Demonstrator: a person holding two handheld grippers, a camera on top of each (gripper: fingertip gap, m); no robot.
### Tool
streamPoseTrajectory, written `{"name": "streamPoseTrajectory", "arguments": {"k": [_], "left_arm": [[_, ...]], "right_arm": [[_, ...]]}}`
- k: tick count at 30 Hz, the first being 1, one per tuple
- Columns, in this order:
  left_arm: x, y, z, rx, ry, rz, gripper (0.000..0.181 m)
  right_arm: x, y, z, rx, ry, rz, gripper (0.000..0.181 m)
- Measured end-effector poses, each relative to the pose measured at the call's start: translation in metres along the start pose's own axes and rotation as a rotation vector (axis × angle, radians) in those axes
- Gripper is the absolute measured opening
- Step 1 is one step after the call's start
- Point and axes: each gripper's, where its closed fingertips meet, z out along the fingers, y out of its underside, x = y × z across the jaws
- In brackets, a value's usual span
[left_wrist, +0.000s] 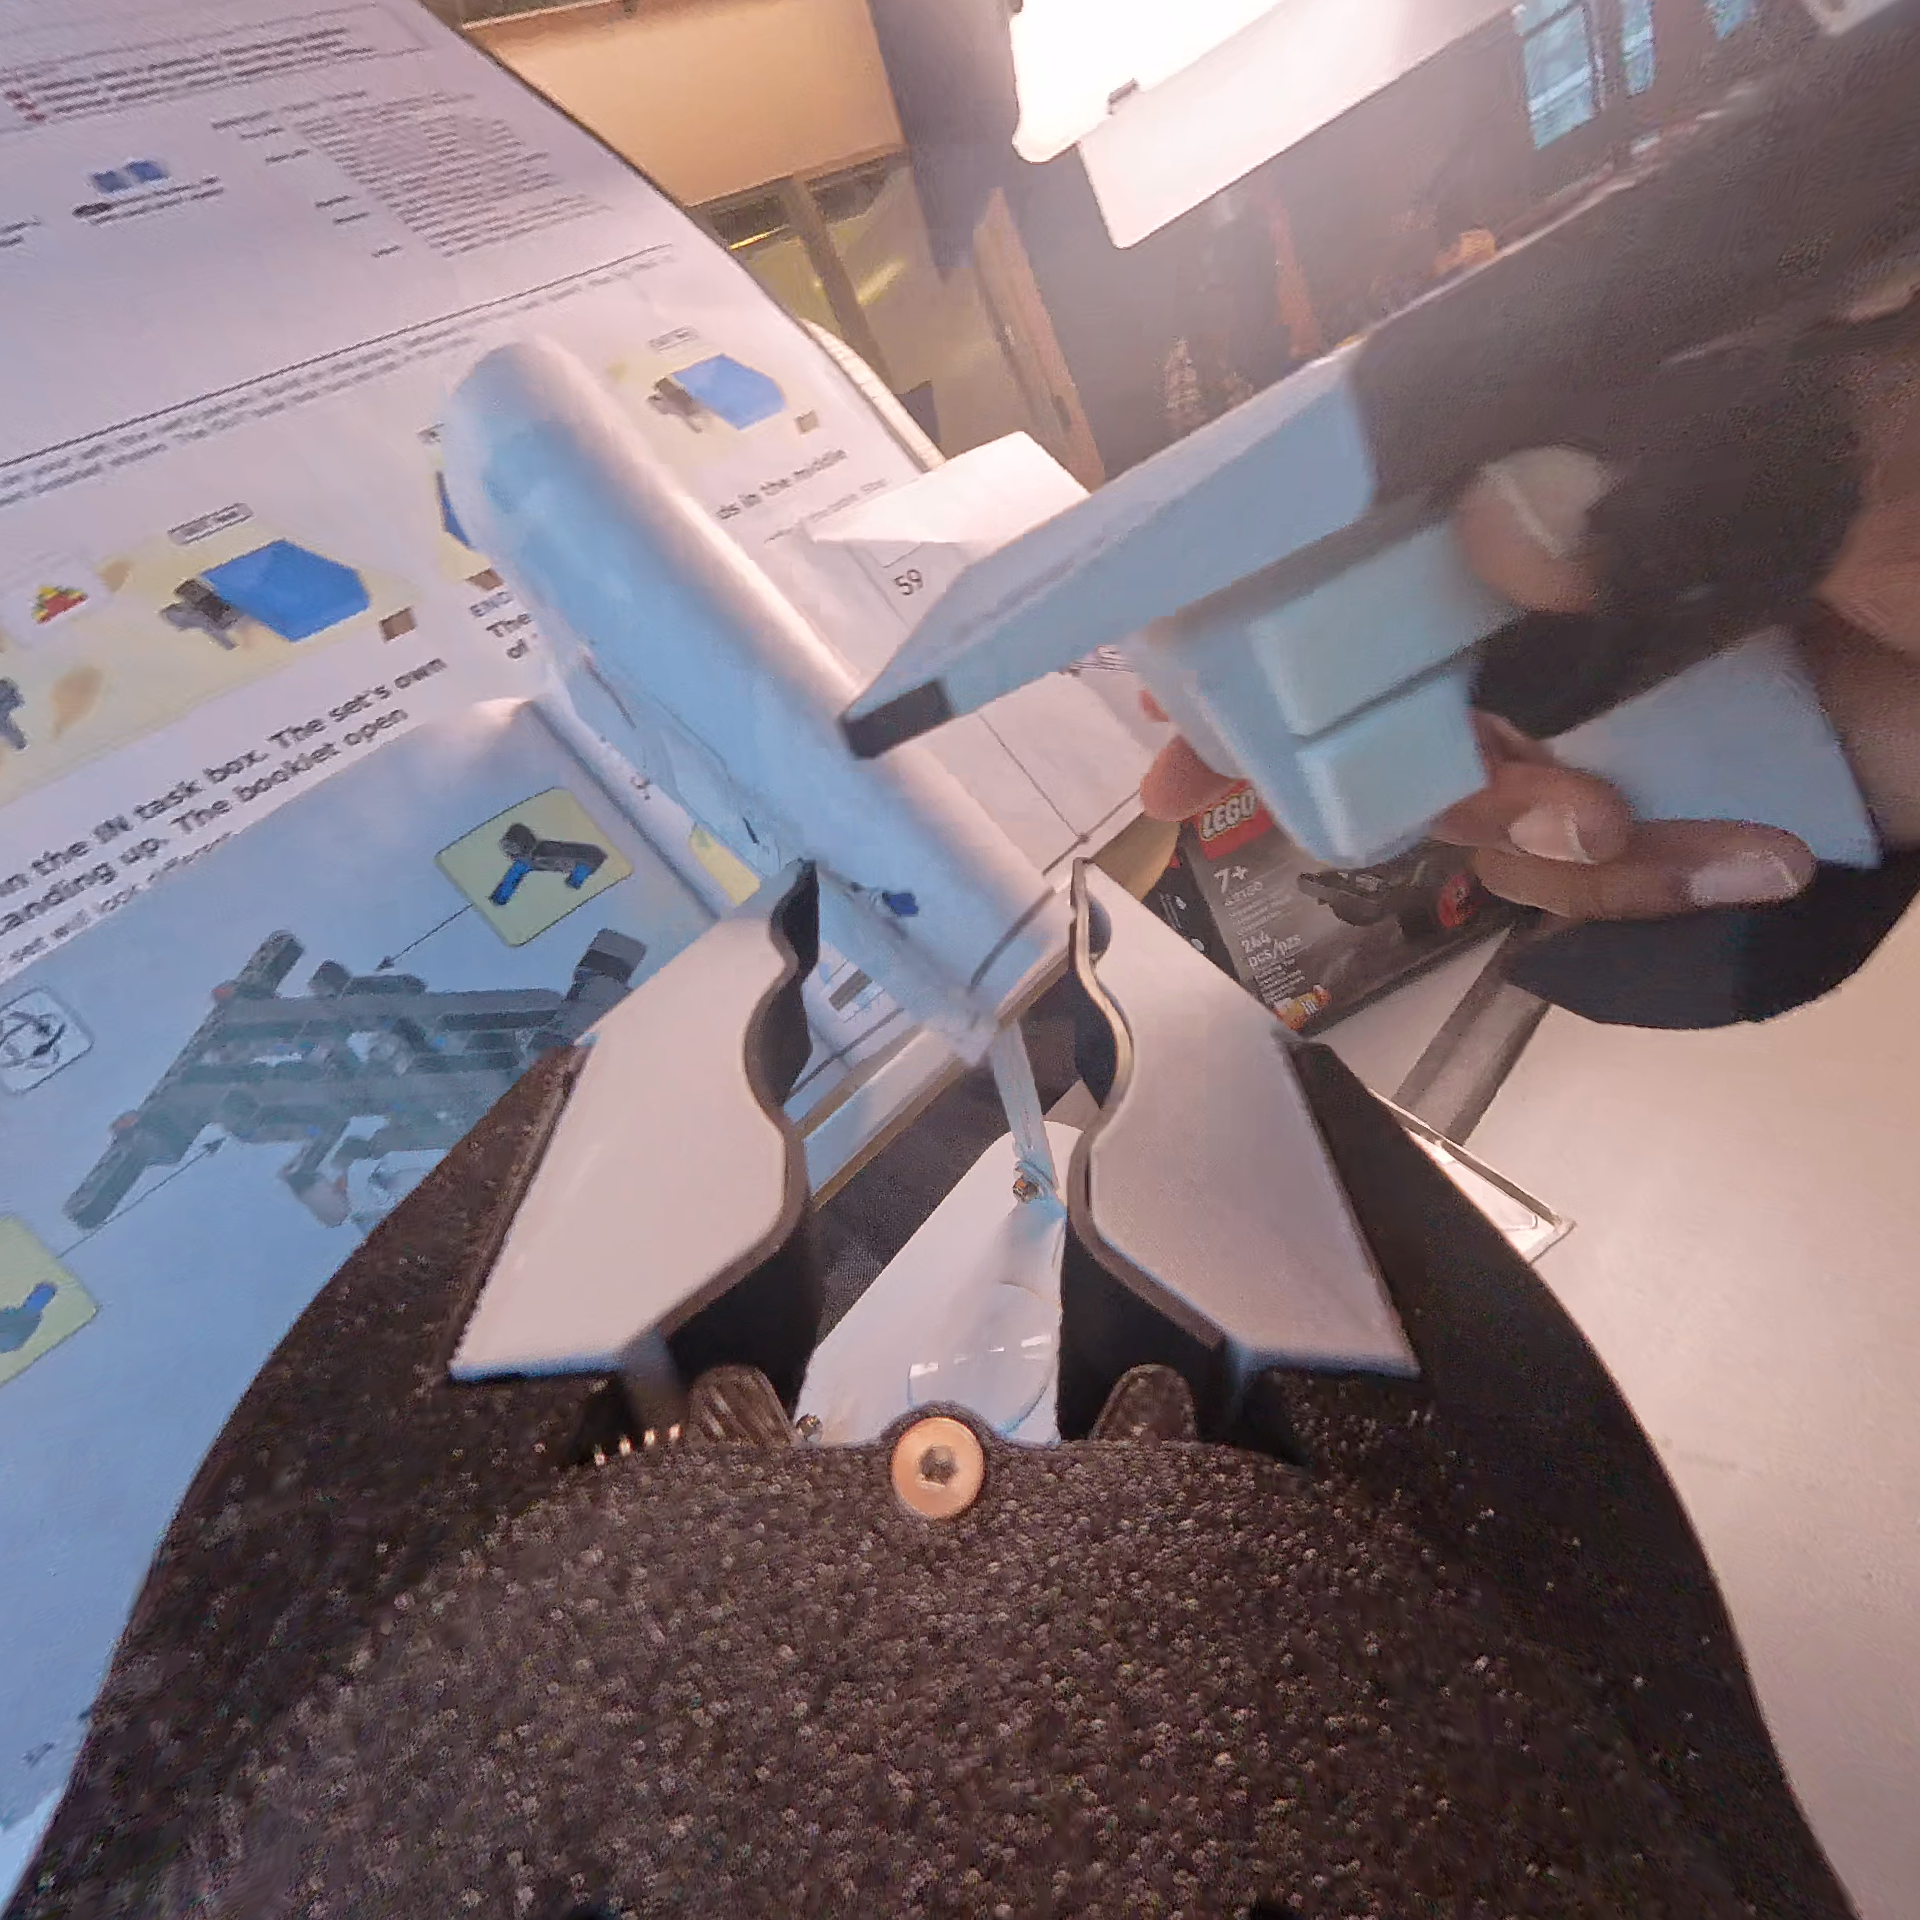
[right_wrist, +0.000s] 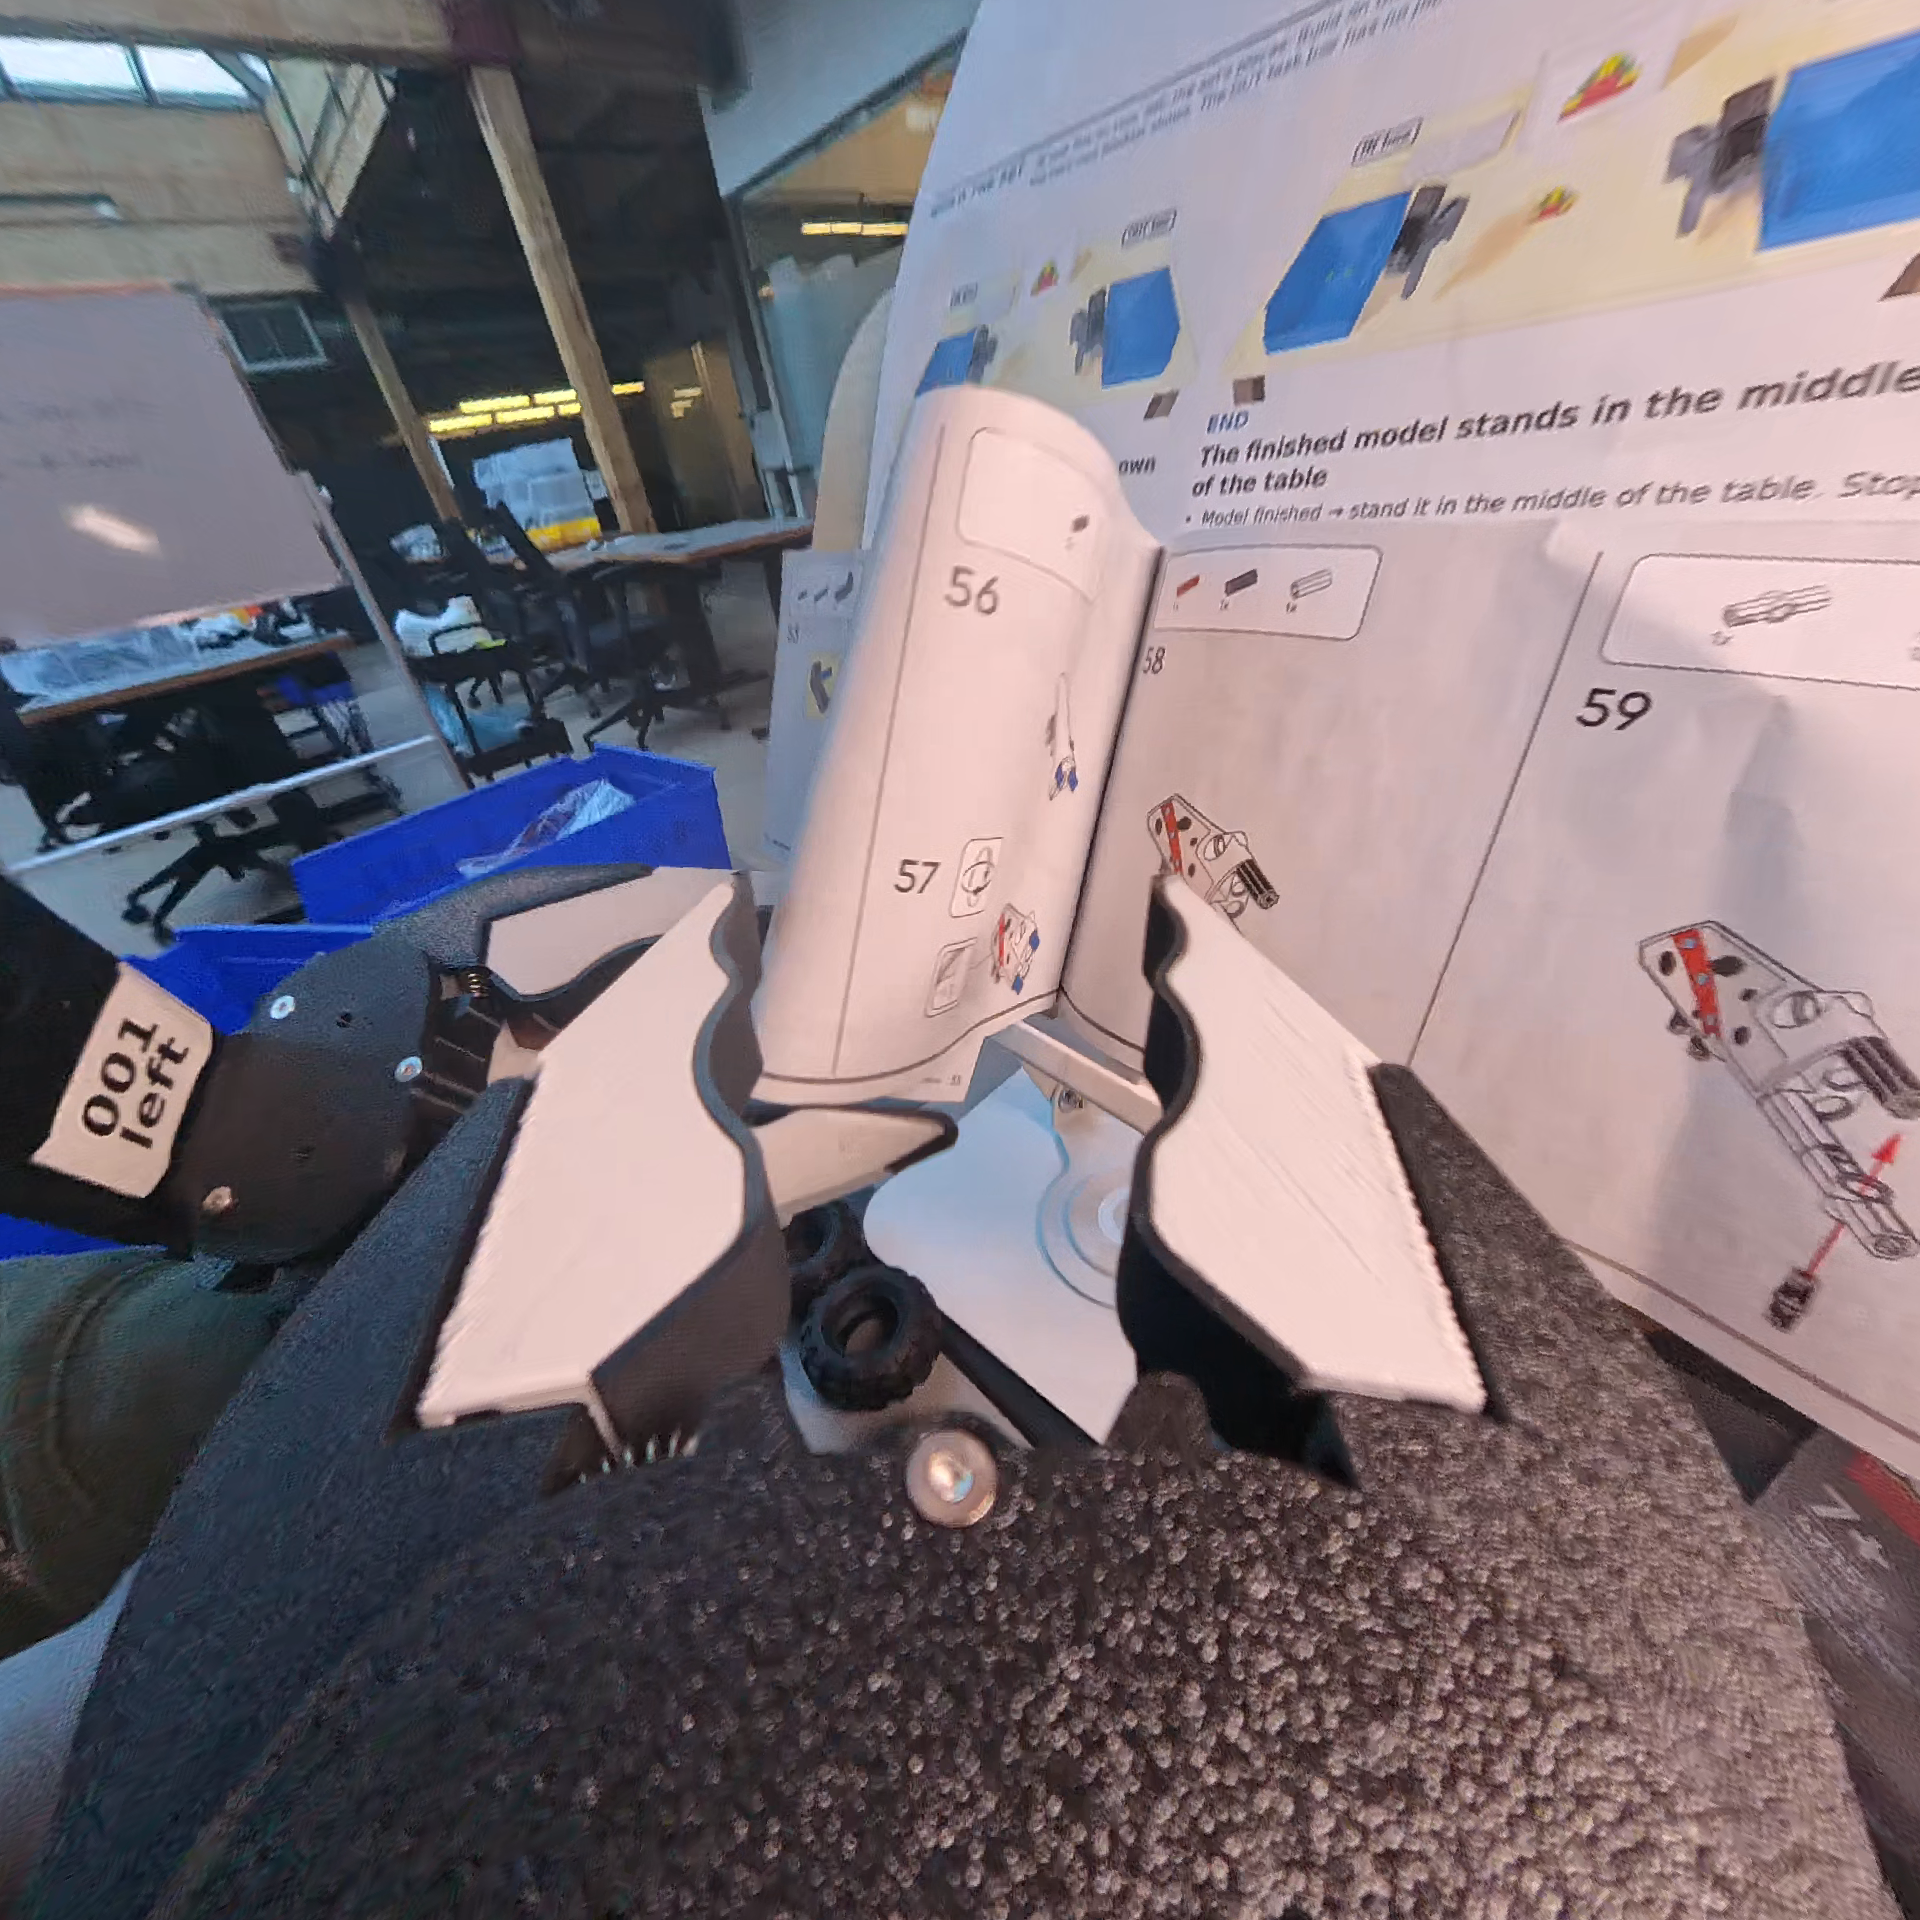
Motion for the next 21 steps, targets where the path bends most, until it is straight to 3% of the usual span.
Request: {"name": "streamPoseTrajectory", "arguments": {"k": [2, 3, 5, 8, 12, 16, 18, 21], "left_arm": [[0.013, -0.001, -0.001, 0.005, 0.054, 0.035, 0.049], [0.018, -0.002, -0.003, 0.009, 0.077, 0.050, 0.050], [0.019, -0.008, -0.011, 0.032, 0.089, 0.062, 0.051], [0.001, -0.016, -0.022, 0.070, 0.055, 0.002, 0.051], [-0.033, 0.008, -0.007, -0.085, -0.015, -0.120, 0.045], [-0.046, 0.026, 0.012, -0.210, -0.044, -0.056, 0.038], [-0.040, 0.024, 0.019, -0.211, -0.010, -0.019, 0.030], [-0.029, 0.017, 0.028, -0.202, 0.027, 0.036, 0.020]], "right_arm": [[0.003, 0.010, 0.007, -0.077, -0.023, -0.006, 0.052], [0.009, 0.013, 0.008, -0.101, -0.007, -0.024, 0.033], [0.025, 0.014, 0.006, -0.101, 0.065, -0.091, 0.016], [0.047, 0.010, -0.002, -0.077, 0.158, -0.132, 0.014], [0.080, 0.003, -0.013, -0.051, 0.320, -0.185, 0.017], [0.133, -0.012, -0.053, -0.018, 0.677, -0.239, 0.029], [0.146, -0.030, -0.081, 0.097, 0.791, -0.217, 0.028], [0.140, -0.060, -0.114, 0.286, 0.838, -0.219, 0.023]]}}
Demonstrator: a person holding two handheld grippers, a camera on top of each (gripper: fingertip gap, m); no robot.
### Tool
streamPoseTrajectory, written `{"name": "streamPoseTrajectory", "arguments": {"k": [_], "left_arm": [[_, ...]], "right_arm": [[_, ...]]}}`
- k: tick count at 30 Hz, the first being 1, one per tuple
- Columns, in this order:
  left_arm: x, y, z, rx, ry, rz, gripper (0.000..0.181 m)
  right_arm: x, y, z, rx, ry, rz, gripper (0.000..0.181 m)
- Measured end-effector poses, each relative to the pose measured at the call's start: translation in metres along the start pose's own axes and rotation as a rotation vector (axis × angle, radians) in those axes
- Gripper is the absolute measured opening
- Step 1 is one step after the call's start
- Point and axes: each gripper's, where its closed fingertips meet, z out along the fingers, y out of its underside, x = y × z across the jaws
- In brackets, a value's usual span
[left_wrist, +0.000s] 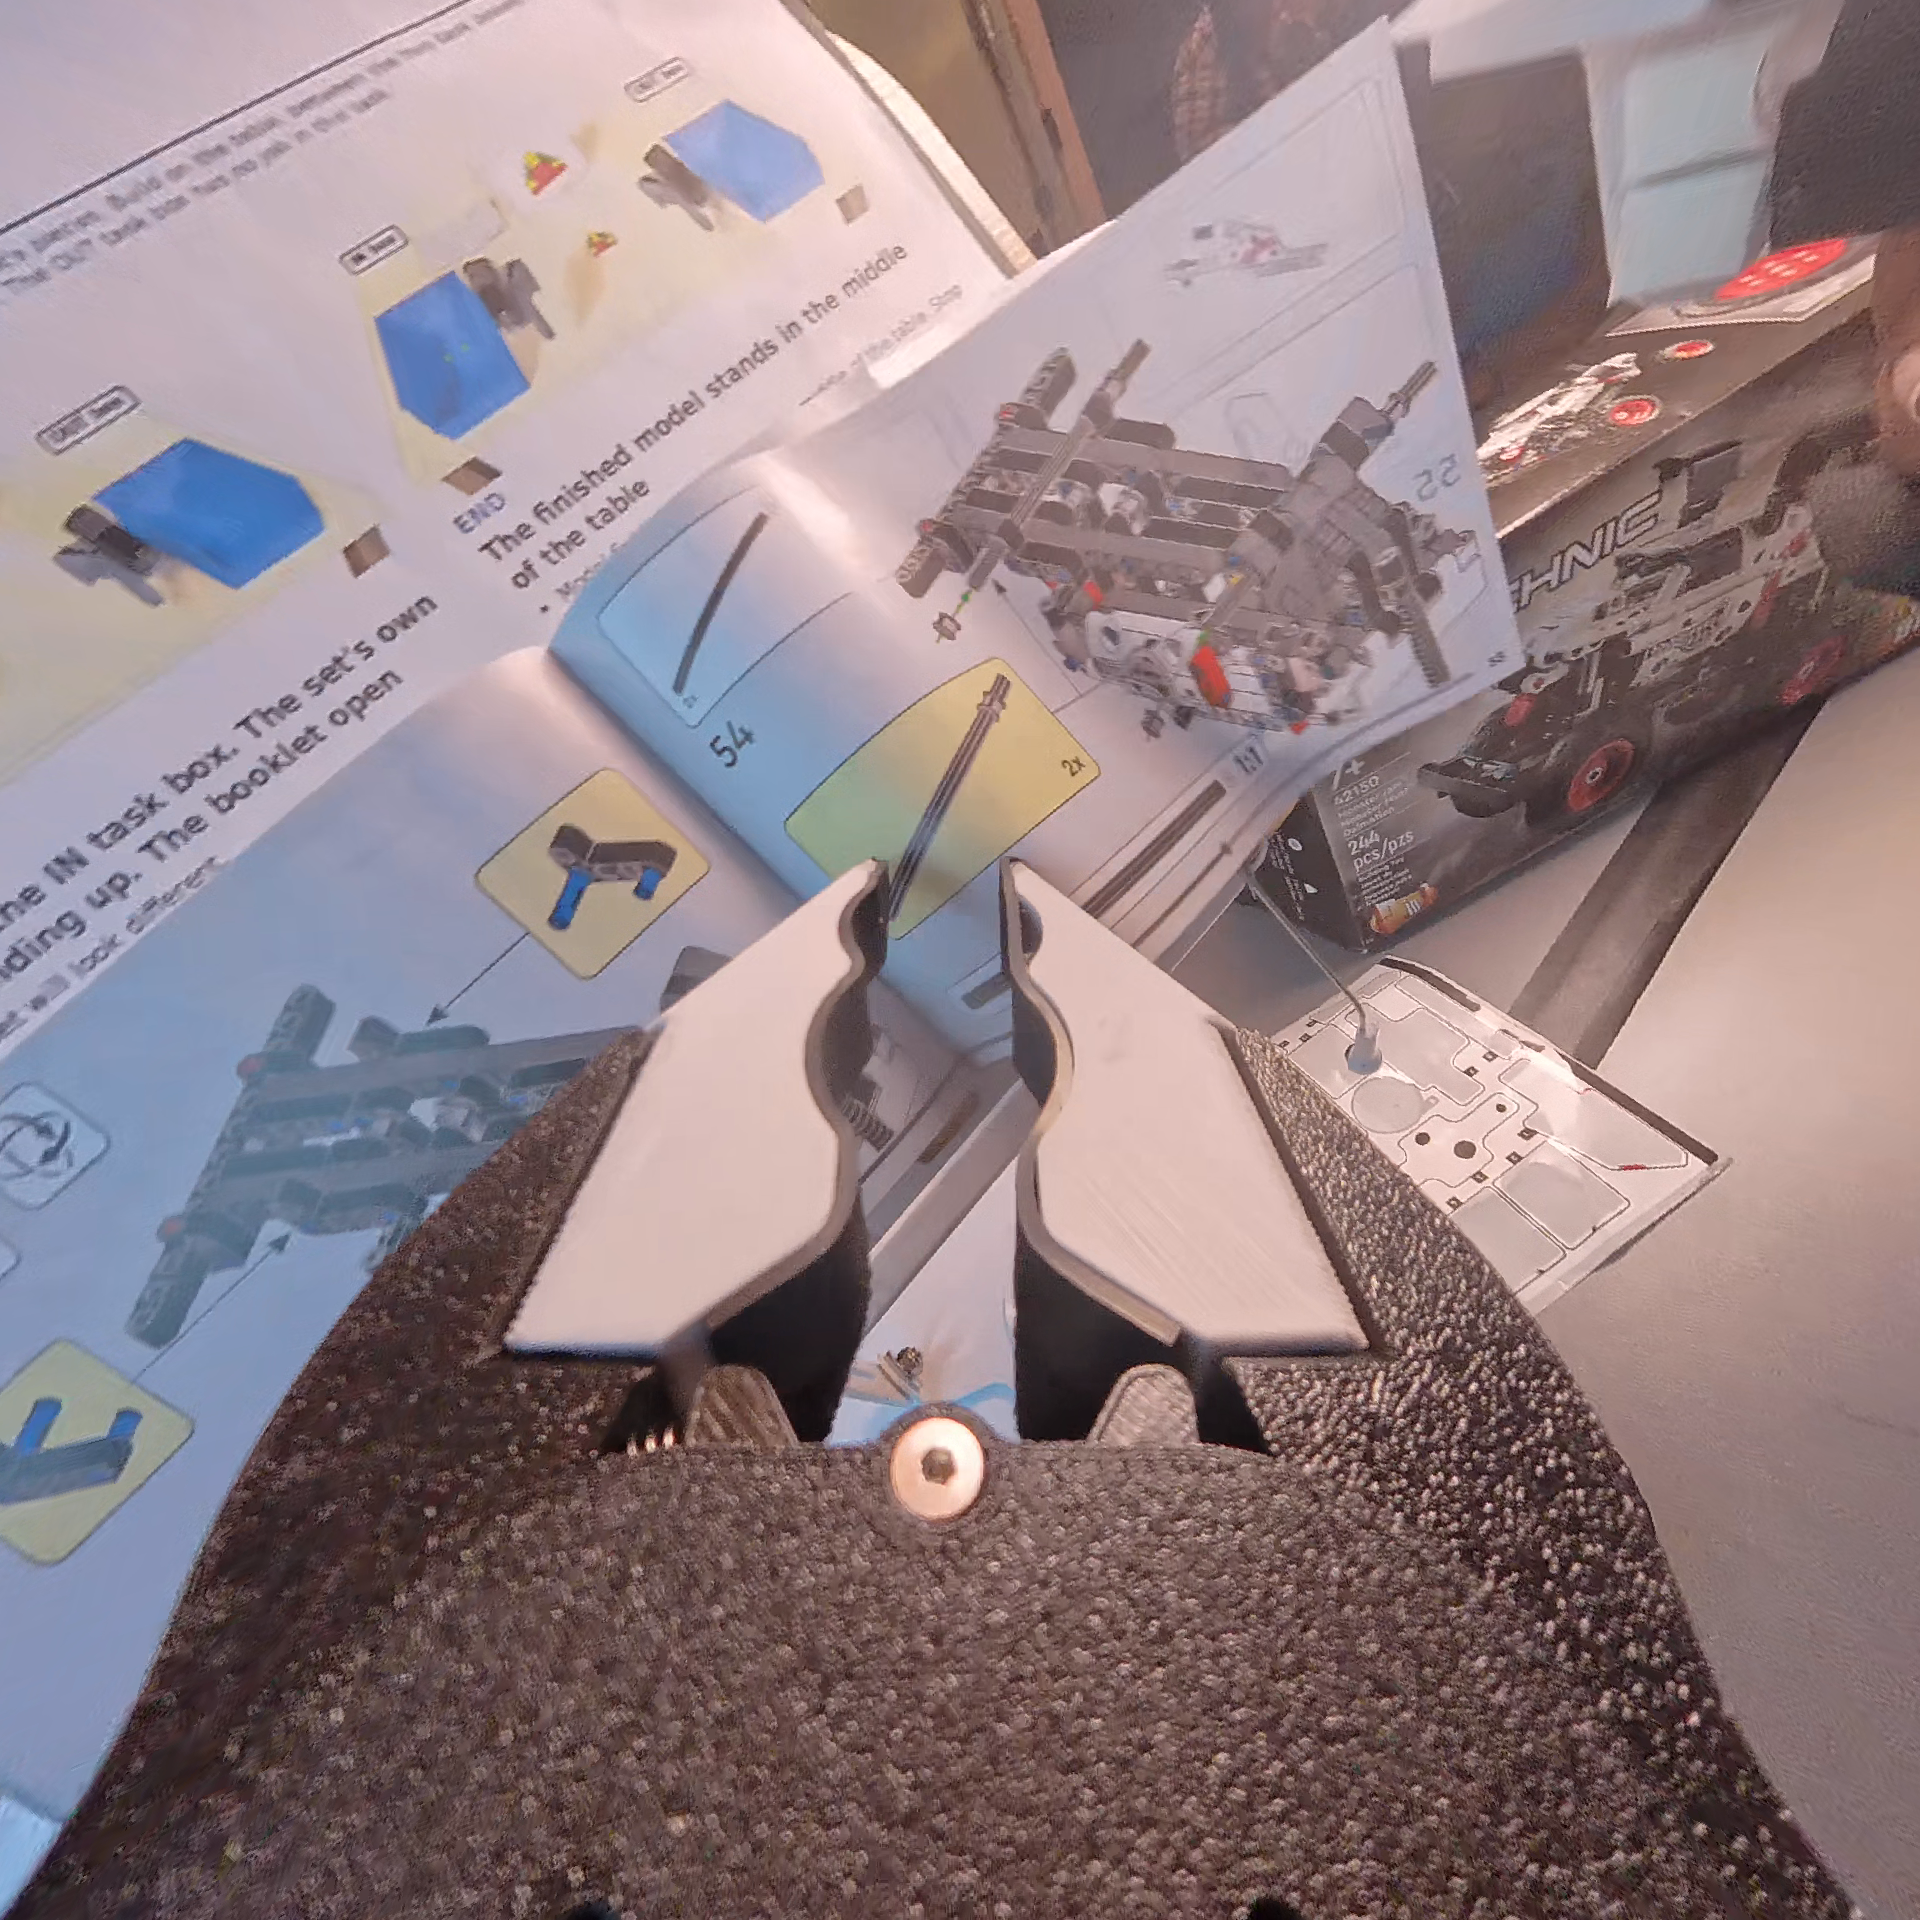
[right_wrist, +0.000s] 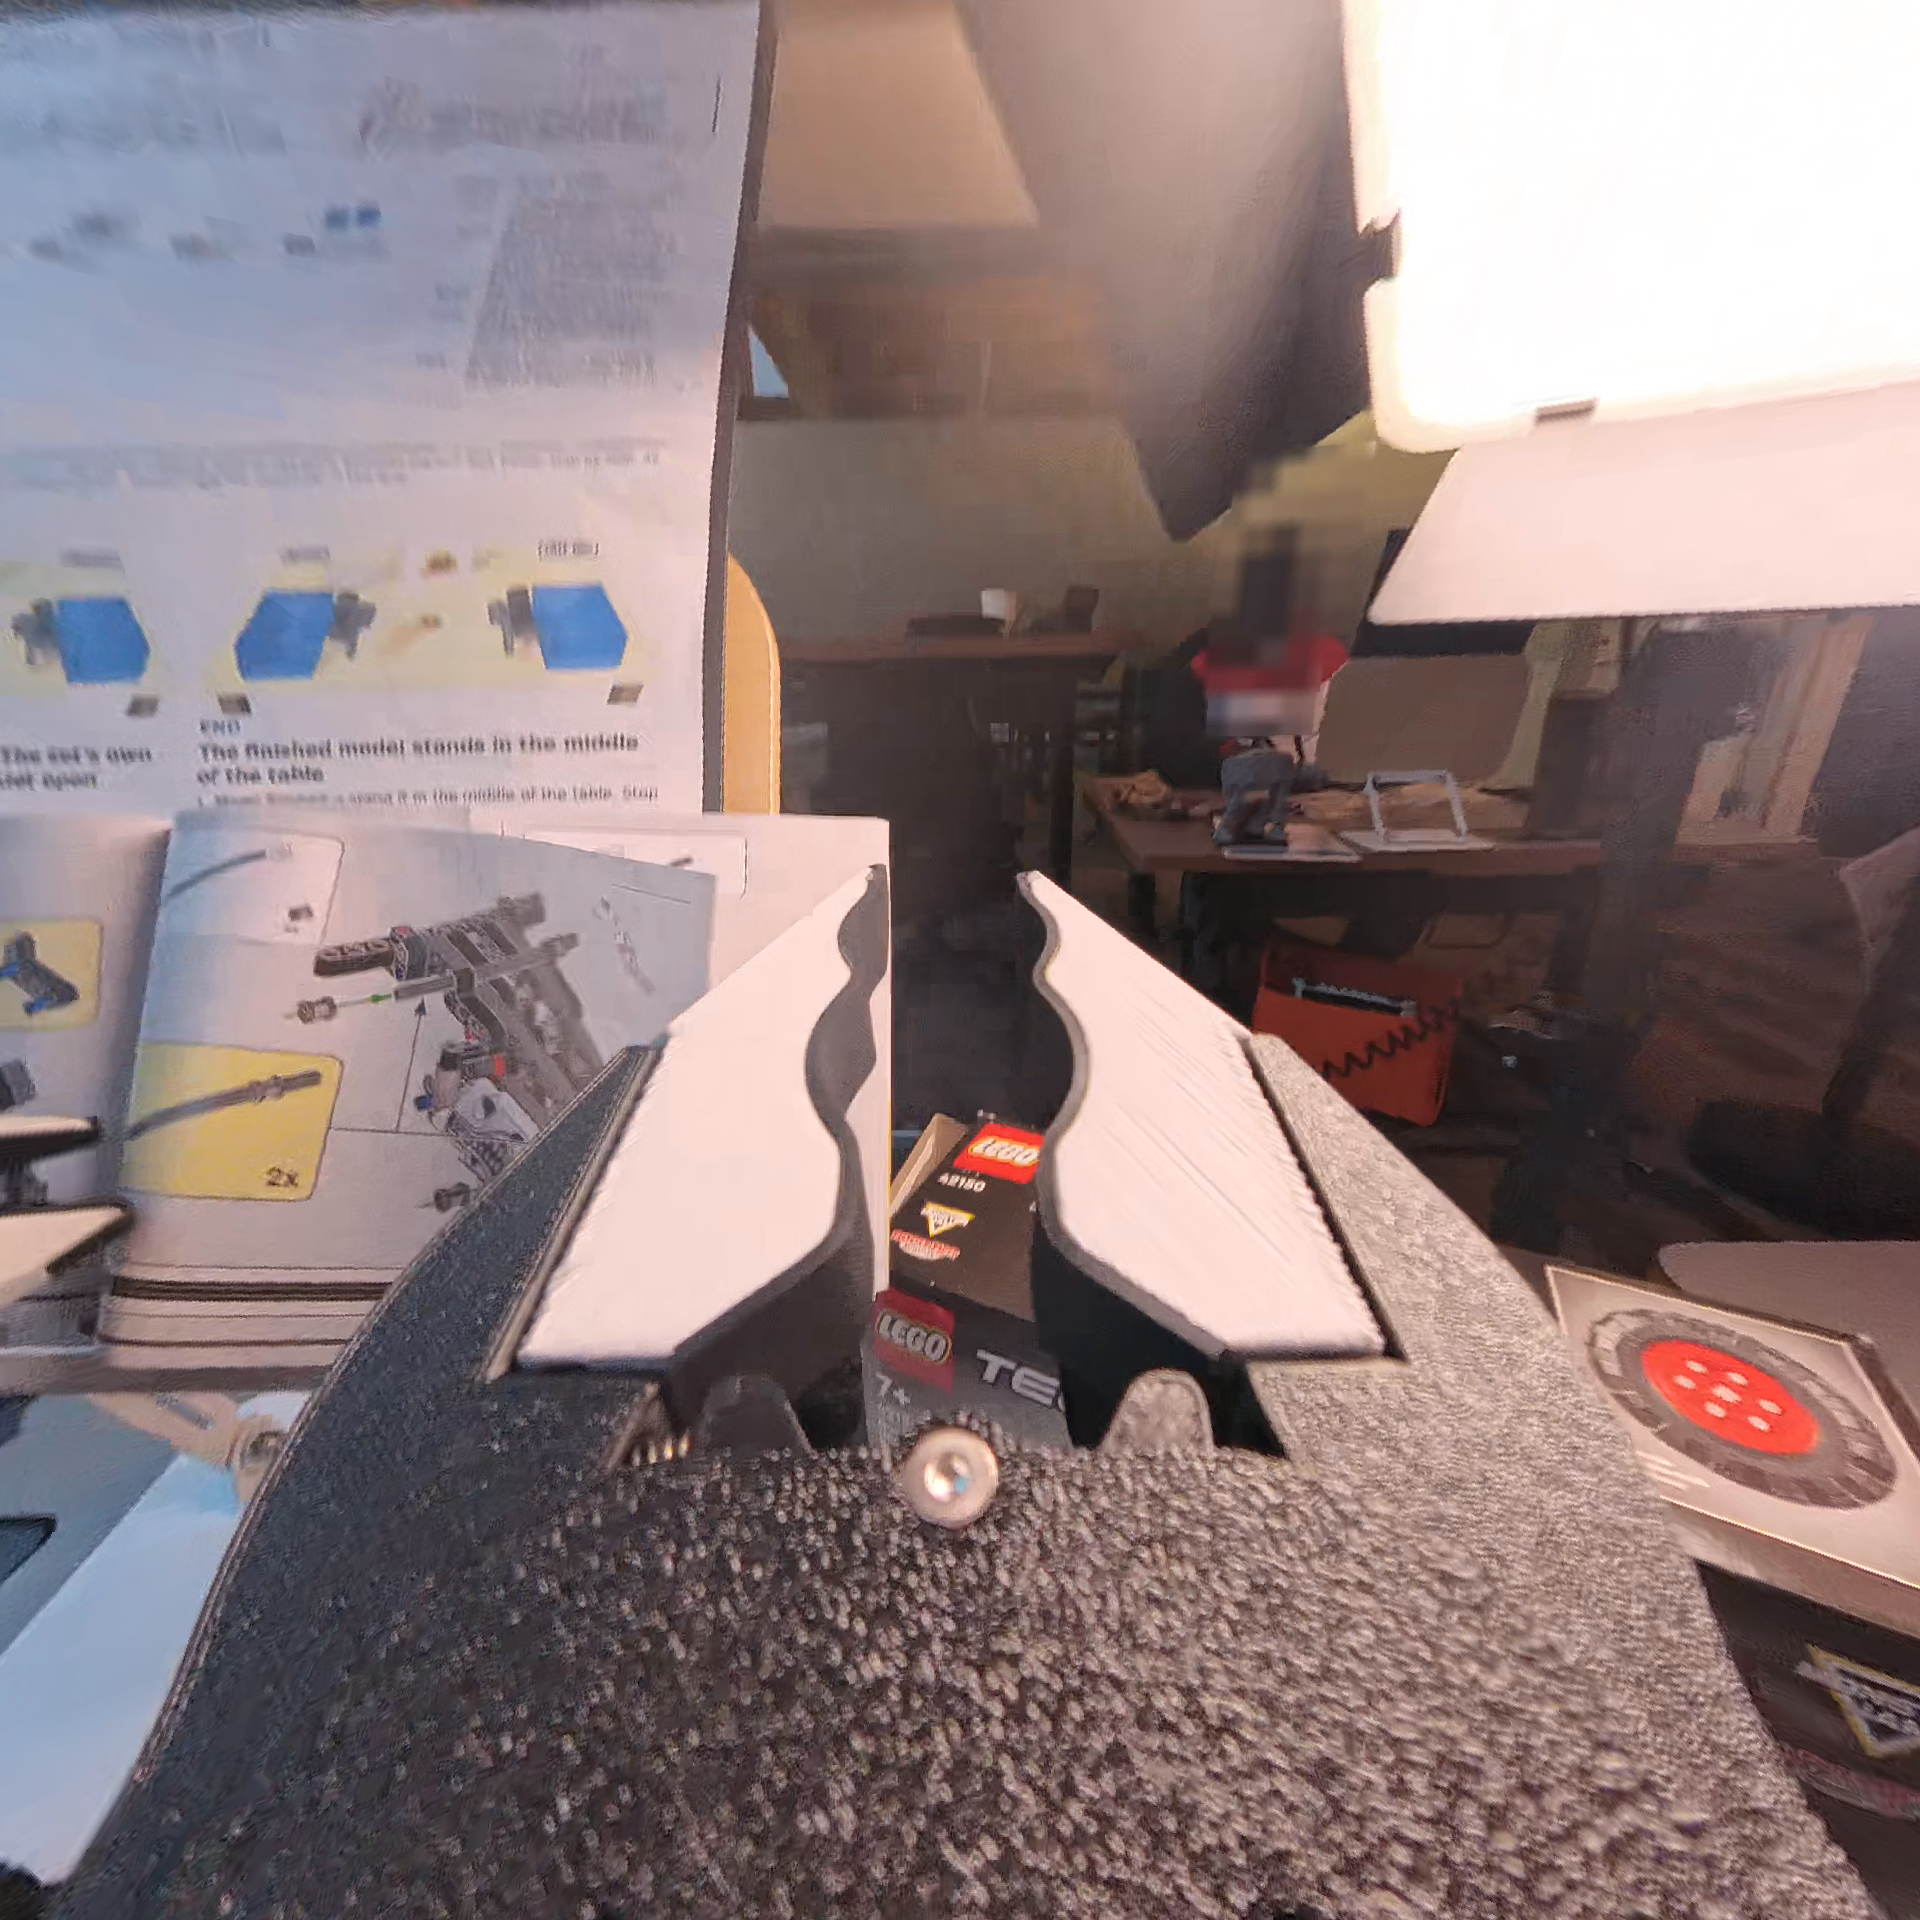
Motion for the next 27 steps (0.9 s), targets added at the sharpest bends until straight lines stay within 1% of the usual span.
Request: {"name": "streamPoseTrajectory", "arguments": {"k": [2, 3, 4, 5, 6, 7, 8, 9, 10, 12, 14, 15, 17, 19, 21, 23, 25, 27], "left_arm": [[0.007, -0.003, 0.007, -0.009, 0.018, 0.032, 0.017], [0.010, -0.003, 0.010, -0.019, 0.025, 0.045, 0.016], [0.012, -0.003, 0.014, -0.034, 0.032, 0.051, 0.016], [0.014, -0.002, 0.018, -0.048, 0.035, 0.052, 0.016], [0.015, -0.002, 0.021, -0.054, 0.038, 0.051, 0.016], [0.017, -0.003, 0.023, -0.058, 0.044, 0.048, 0.017], [0.018, -0.002, 0.025, -0.065, 0.044, 0.045, 0.017], [0.018, -0.002, 0.026, -0.073, 0.040, 0.046, 0.018], [0.019, -0.001, 0.027, -0.075, 0.042, 0.044, 0.018], [0.020, -0.001, 0.027, -0.081, 0.053, 0.034, 0.021], [0.021, 0.000, 0.024, -0.087, 0.064, 0.032, 0.022], [0.021, 0.001, 0.021, -0.093, 0.066, 0.038, 0.022], [0.018, 0.006, 0.018, -0.120, 0.061, 0.068, 0.023], [0.016, 0.011, 0.016, -0.131, 0.063, 0.104, 0.023], [0.015, 0.013, 0.017, -0.140, 0.066, 0.107, 0.022], [0.014, 0.014, 0.020, -0.151, 0.060, 0.093, 0.021], [0.012, 0.016, 0.024, -0.177, 0.038, 0.091, 0.021], [0.007, 0.017, 0.026, -0.197, -0.014, 0.111, 0.012]], "right_arm": [[0.003, -0.023, -0.013, 0.100, 0.007, 0.012, 0.023], [-0.002, -0.035, -0.020, 0.156, -0.014, 0.010, 0.023], [-0.012, -0.046, -0.028, 0.213, -0.064, -0.001, 0.018], [-0.030, -0.051, -0.034, 0.251, -0.146, -0.027, 0.006], [-0.053, -0.049, -0.039, 0.256, -0.249, -0.062, 0.000], [-0.076, -0.039, -0.040, 0.219, -0.351, -0.100, 0.000], [-0.097, -0.021, -0.040, 0.152, -0.436, -0.133, 0.000], [-0.113, 0.001, -0.038, 0.072, -0.502, -0.161, 0.000], [-0.124, 0.026, -0.034, -0.016, -0.536, -0.192, 0.000], [-0.126, 0.070, -0.023, -0.139, -0.513, -0.267, 0.004], [-0.112, 0.102, -0.010, -0.221, -0.423, -0.320, 0.013], [-0.107, 0.104, -0.008, -0.199, -0.400, -0.307, 0.009], [-0.091, 0.102, -0.007, -0.181, -0.319, -0.263, 0.008], [-0.084, 0.097, -0.013, -0.150, -0.278, -0.234, 0.017], [-0.085, 0.098, -0.024, -0.128, -0.274, -0.257, 0.018], [-0.095, 0.110, -0.035, -0.155, -0.308, -0.297, 0.020], [-0.108, 0.129, -0.044, -0.210, -0.352, -0.330, 0.027], [-0.118, 0.150, -0.045, -0.276, -0.371, -0.365, 0.037]]}}
